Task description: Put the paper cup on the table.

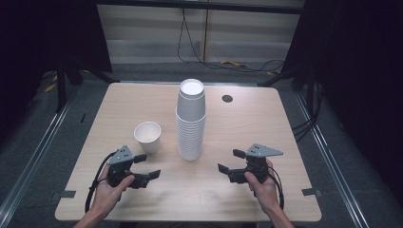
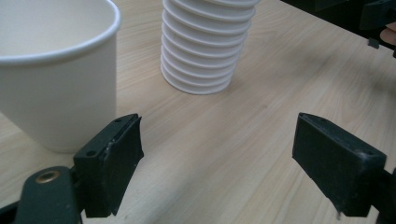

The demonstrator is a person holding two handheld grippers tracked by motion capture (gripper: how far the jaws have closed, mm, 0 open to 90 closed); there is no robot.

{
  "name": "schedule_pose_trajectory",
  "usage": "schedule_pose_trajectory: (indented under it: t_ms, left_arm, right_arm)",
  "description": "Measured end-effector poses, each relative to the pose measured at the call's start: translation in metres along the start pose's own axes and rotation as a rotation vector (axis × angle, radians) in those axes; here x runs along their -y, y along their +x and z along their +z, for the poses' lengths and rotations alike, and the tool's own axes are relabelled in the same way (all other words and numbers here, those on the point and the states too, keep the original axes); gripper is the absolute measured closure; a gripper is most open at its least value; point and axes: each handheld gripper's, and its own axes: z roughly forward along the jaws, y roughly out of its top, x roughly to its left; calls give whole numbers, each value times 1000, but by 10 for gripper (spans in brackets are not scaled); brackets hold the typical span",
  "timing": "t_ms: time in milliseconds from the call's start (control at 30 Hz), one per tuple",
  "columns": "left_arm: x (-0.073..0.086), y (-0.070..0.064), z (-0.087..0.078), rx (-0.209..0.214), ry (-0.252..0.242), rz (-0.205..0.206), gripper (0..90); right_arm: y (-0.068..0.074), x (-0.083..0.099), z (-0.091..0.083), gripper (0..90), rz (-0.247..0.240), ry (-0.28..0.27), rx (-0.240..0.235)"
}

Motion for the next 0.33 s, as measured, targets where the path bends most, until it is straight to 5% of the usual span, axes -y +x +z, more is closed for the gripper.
schedule_pose_trajectory:
  t_ms: [133, 333]
  left_arm:
    - [5, -1, 7, 19, -10, -52, 158]
    - [7, -5, 13, 7, 17, -18, 158]
  right_arm:
    - [2, 2, 1, 138, -3, 5, -12]
    - [2, 7, 8, 138, 0, 32, -11]
